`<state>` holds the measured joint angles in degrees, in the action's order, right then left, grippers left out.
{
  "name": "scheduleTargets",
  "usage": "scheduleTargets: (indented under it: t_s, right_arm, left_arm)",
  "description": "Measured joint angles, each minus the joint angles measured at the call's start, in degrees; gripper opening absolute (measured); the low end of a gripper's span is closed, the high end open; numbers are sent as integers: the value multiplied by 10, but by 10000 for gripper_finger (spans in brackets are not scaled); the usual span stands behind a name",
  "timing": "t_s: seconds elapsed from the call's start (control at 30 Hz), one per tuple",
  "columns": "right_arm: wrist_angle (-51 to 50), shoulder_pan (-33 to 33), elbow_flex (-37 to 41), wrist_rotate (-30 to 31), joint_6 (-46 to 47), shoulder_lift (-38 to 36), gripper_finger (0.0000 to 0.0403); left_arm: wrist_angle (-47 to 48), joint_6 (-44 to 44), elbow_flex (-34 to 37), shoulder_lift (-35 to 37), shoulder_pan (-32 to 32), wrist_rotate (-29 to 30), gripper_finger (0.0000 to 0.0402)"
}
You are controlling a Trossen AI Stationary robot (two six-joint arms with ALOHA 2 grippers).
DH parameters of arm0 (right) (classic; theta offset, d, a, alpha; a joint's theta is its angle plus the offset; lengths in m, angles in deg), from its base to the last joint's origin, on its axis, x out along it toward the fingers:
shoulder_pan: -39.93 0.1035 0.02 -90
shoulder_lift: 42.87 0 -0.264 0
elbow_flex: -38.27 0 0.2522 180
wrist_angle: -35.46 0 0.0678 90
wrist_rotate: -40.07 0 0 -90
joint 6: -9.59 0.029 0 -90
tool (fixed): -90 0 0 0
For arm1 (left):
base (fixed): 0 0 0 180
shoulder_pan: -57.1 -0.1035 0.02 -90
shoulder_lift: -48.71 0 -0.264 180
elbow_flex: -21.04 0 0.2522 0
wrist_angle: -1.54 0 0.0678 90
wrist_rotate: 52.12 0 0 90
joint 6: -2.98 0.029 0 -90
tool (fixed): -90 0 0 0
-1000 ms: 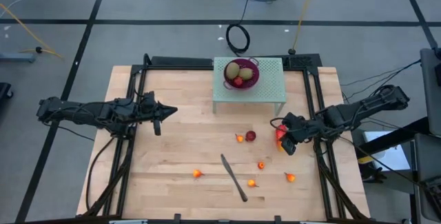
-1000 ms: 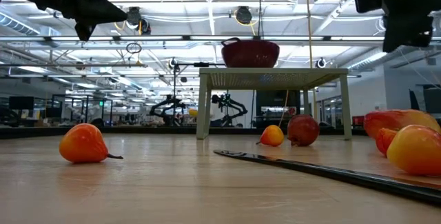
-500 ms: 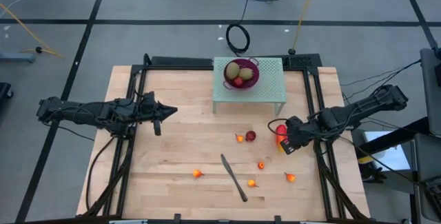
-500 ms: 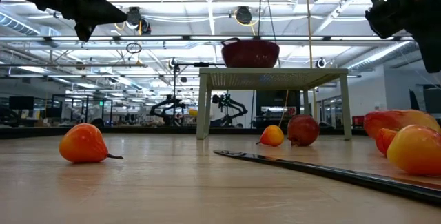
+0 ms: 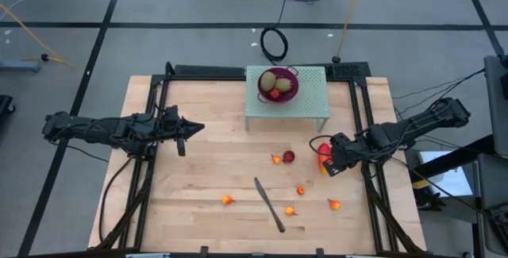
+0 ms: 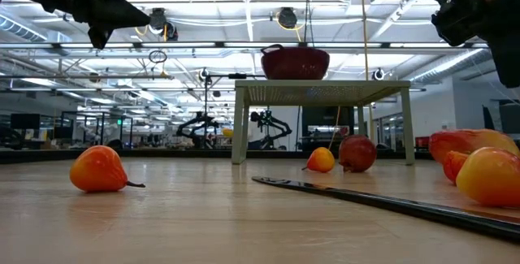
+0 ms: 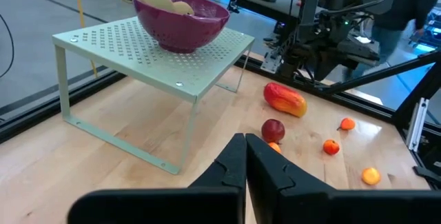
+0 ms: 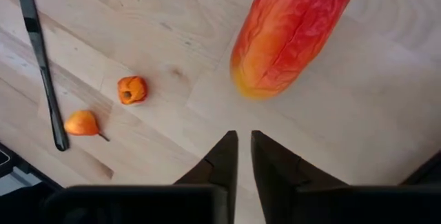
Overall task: Pick & Place Fruit
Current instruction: Put the red mango into the violet strainer bowl on the shelf
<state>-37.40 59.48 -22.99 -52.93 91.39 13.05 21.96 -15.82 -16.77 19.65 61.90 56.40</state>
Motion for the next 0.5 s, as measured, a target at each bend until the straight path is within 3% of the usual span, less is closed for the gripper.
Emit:
scheduleTargets:
  t_s: [0.23,0.4,0.5]
  right_arm:
    - [8,0,0,1,0,0,111]
    - [14,0,0,3,0,0,161]
    - [14,0,0,32,1,0,189]
  left_arm:
    - [0,-1,0,0,0,0,15]
    - [0,3,0,0,0,0,3]
    - [0,3,0,0,0,0,6]
